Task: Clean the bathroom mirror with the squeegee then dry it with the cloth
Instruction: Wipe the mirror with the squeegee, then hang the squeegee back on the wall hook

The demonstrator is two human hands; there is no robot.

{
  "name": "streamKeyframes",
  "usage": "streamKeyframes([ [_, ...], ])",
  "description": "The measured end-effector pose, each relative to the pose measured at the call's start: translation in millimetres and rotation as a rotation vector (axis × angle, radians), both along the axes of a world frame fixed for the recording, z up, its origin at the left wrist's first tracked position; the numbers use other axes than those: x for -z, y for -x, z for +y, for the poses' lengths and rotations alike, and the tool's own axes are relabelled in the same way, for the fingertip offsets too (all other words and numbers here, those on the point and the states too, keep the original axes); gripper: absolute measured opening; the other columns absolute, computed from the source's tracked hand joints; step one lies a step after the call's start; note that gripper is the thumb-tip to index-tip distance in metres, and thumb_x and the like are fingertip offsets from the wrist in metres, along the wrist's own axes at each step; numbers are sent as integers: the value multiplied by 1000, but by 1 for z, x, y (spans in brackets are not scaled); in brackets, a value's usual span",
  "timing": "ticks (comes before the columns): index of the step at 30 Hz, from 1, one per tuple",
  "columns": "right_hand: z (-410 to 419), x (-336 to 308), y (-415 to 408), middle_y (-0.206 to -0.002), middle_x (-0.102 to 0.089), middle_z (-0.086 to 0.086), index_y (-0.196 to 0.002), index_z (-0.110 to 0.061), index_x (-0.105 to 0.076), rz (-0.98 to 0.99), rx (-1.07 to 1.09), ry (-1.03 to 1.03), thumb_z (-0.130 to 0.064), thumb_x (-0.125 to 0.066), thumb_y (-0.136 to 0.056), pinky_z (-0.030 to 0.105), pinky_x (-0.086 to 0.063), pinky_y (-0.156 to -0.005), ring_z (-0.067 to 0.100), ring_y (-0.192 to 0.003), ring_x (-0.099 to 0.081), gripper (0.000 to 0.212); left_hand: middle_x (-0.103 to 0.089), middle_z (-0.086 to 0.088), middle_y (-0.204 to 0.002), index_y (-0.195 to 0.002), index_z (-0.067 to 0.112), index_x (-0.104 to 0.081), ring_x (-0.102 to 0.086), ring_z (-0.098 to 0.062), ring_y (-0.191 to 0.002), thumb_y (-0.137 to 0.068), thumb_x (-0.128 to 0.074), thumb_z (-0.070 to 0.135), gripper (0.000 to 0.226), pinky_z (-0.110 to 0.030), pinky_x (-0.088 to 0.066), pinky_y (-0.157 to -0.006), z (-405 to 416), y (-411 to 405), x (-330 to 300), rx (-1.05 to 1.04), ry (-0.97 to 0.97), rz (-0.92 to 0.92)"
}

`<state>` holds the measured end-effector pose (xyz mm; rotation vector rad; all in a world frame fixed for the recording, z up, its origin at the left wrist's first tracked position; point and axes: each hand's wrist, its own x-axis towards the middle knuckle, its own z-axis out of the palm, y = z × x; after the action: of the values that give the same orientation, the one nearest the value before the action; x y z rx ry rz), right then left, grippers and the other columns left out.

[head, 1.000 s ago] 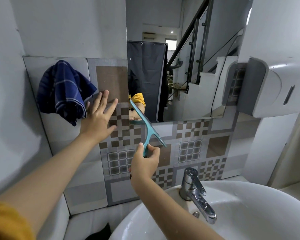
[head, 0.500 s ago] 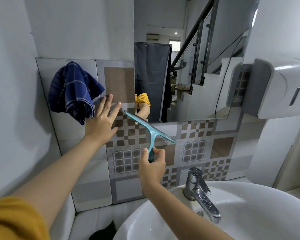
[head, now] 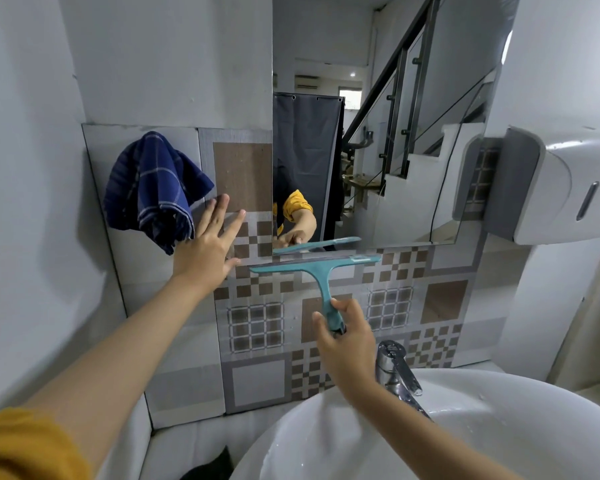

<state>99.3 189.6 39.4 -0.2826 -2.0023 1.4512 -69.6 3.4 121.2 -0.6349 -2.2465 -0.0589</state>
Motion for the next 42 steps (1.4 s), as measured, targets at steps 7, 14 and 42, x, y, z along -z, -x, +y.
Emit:
streamKeyframes([
  [7,47,-37,-42,-80,-65,-5,-102,-30,-58,-180,-171,-362,-28,-71,-83,14,-44,-46,2,-50,-57,23,-53,-11,-134,-132,12,-47,-47,-24,-124,-83,-63,19,52,-43,-40,-103,38,-65,9,380,-497,-27],
  [14,71,-84,-44,-75,-62,-15,-108,-26,-65,-260,-400,-788,-29,-74,-80,10,-44,-49,-7,-58,-58,29,-62,12,-114,-115,21,-64,-54,-3,-110,-79,-70,15,37,-34,-41,-102,57,-125,30,729,-429,-485],
  [42,8,-73,56,-124,-57,1,-138,-16,-45,113,-501,-583,-15,-84,-69,10,-51,-72,5,-88,-64,79,-66,8,-89,-99,19,-64,-63,-6,-83,-76,-71,5,28,-24,-55,-77,7,-120,66,474,-786,-530],
])
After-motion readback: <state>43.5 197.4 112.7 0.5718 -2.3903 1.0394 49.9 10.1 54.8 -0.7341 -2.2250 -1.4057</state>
